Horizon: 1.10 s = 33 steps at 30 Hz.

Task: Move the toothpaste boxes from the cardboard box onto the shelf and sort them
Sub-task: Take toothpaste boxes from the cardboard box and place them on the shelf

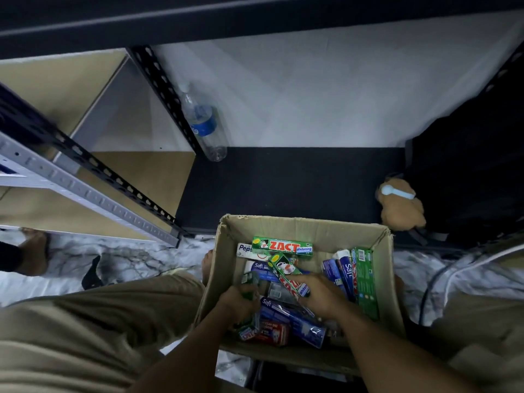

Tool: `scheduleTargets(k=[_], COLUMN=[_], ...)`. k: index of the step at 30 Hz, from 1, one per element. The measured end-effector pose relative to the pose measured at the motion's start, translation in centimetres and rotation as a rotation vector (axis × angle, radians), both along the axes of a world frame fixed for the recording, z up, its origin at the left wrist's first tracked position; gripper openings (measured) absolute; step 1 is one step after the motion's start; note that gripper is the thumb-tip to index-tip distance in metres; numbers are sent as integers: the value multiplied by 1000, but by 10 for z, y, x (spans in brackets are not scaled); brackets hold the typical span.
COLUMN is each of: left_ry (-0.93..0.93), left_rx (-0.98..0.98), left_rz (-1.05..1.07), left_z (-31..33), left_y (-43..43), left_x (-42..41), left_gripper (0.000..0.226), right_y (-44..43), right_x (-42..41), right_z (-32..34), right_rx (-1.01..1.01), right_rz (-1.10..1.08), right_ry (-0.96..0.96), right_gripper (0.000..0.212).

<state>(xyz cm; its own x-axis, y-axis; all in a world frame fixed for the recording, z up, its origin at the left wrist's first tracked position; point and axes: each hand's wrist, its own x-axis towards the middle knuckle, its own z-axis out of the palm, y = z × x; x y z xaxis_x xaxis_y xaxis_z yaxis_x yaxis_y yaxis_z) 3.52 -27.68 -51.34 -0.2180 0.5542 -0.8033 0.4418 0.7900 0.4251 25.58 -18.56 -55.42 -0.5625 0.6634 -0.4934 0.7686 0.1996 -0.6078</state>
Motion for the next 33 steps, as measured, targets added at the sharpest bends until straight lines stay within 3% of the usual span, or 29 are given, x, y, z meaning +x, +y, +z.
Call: scheduleTargets(k=[4,16,23,33], left_ry=[-72,-47,-35,-173], left_rx=[109,500,765,1049], left_rz=[-116,-114,-167,-132], left_z=[25,126,183,275], left_y=[7,10,9,3], left_x=[-5,-5,11,32], left_gripper=[61,62,58,52], right_y=[13,36,25,0], right_x=[7,16,39,89], right_z=[21,122,219,360], right_rx=[-51,47,261,437], right_rz=[-53,-125,-155,-114], right_ry=[121,410,537,652], right_gripper=[70,68,62,52])
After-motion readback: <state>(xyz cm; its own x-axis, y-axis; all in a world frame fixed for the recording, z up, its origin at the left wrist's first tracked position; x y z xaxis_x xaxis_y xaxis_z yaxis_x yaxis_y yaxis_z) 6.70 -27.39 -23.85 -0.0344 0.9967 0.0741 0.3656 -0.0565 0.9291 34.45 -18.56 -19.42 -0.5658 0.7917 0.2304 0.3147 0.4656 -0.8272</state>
